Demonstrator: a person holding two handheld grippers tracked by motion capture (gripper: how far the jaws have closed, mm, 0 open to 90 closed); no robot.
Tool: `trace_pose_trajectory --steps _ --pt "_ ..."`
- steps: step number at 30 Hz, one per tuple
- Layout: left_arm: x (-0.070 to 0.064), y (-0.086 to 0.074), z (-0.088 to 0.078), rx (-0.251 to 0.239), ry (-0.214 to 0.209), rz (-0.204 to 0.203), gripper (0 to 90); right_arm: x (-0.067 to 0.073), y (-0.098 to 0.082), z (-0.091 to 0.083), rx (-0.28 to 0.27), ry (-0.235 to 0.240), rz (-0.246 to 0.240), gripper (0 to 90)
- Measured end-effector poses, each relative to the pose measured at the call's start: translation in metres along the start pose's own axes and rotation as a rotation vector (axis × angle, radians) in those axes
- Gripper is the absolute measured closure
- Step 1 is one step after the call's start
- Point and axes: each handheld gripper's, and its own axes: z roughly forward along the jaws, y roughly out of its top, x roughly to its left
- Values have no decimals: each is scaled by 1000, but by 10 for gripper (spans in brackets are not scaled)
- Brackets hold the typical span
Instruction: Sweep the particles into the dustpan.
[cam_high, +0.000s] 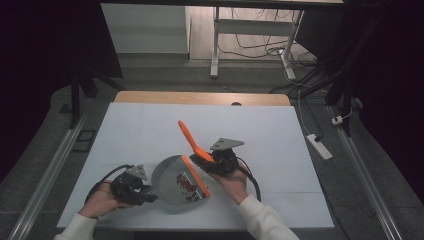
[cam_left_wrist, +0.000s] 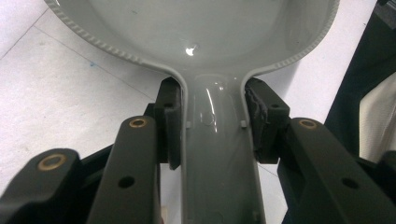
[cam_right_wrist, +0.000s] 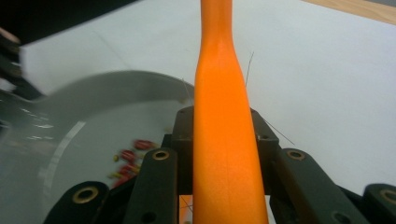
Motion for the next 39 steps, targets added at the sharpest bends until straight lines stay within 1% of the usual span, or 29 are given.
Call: trace_pose_trajectory --steps 2,3,4,5,6,7,9,11,12,13,15,17,19,21,22,23,24,27,29,32,34,36,39 --pt "0 0 0 0 0 0 613 -4 -4 -1 16 -23 3 701" --pt "0 0 0 1 0 0 613 -6 -10 0 44 -41 -13 701" --pt "0 0 0 1 -2 2 613 -6 -10 0 44 -41 -13 701" --pt "0 0 0 1 -1 1 613 -7 -15 3 74 -57 -22 701" --pt "0 0 0 0 -2 1 613 -7 -15 3 74 -57 -22 701" --pt "0 0 0 0 0 0 613 -7 -18 5 89 -60 -18 701" --pt "0 0 0 -1 1 0 613 -5 -21 6 84 -49 -12 701" --pt "0 0 0 0 0 1 613 1 -22 6 87 -28 -4 701" --pt "0 0 0 0 1 1 613 5 -23 7 76 -7 5 700" --pt "0 0 1 1 1 1 613 8 -24 8 71 0 4 700" --pt "0 0 1 1 2 0 613 16 -25 10 60 3 0 699" --pt "0 0 0 -1 2 -1 613 21 -26 11 48 7 11 697" --pt "0 0 0 -3 2 -2 613 25 -27 12 31 2 12 697" --pt "0 0 0 1 2 -1 613 26 -27 11 4 24 35 699" --pt "0 0 1 2 2 -1 613 26 -26 11 -13 67 58 700" --pt "0 0 1 3 2 -1 613 27 -26 12 -18 85 67 700" --pt "0 0 1 4 3 -1 613 29 -26 13 -20 97 71 700" --pt "0 0 0 -1 3 -3 613 34 -24 14 -31 154 73 700" --pt "0 0 0 -3 2 -3 613 35 -22 12 -48 162 62 700" --pt "0 -1 0 -4 2 -2 613 29 -16 5 -76 135 57 700" --pt "1 -1 0 -9 6 -3 613 22 -14 -1 -87 99 53 700" --pt "1 -1 0 -24 8 -8 613 14 -14 -5 -87 65 45 701" --pt "1 -1 0 -35 12 -3 613 3 -15 -8 -77 36 49 700"
